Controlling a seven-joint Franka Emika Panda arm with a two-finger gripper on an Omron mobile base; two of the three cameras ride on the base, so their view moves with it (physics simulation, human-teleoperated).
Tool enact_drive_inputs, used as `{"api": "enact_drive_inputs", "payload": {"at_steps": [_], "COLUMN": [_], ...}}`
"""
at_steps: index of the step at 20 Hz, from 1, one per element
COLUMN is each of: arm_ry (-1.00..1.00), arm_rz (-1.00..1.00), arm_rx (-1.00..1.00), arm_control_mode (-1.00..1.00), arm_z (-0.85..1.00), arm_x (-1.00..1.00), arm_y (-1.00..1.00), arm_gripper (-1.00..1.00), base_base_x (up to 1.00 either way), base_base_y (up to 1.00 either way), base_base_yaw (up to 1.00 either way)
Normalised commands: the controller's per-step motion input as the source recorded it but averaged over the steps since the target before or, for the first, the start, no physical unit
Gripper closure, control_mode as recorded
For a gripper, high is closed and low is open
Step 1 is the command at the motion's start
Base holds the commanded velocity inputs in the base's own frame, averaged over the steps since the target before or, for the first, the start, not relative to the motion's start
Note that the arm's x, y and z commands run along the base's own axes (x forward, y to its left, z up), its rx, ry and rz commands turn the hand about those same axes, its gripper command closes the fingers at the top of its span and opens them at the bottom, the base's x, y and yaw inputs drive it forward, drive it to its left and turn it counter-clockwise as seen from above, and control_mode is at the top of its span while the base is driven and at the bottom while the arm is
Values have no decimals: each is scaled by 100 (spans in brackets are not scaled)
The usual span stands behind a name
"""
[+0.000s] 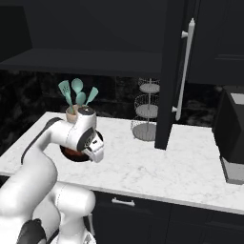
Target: Pick up the bowls on the counter and stack them on top of one another in the open cabinet. Place the smaller bowl on top of the larger bowl.
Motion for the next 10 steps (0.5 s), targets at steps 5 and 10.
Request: {"api": "enact_drive_inputs", "payload": {"at_steps": [5,10], "arm_ry": [-44,-41], "arm_rz": [-17,-16], "arm_rx": [20,8], "arm_control_mode": [-100,-100], "arm_z": [100,100], "arm_x": [-55,-52], "arm_y": [-30,-2], "arm_gripper": [100,100], "base_base_x": [0,0], "base_base_y": [0,0], "base_base_yaw": [0,0]}}
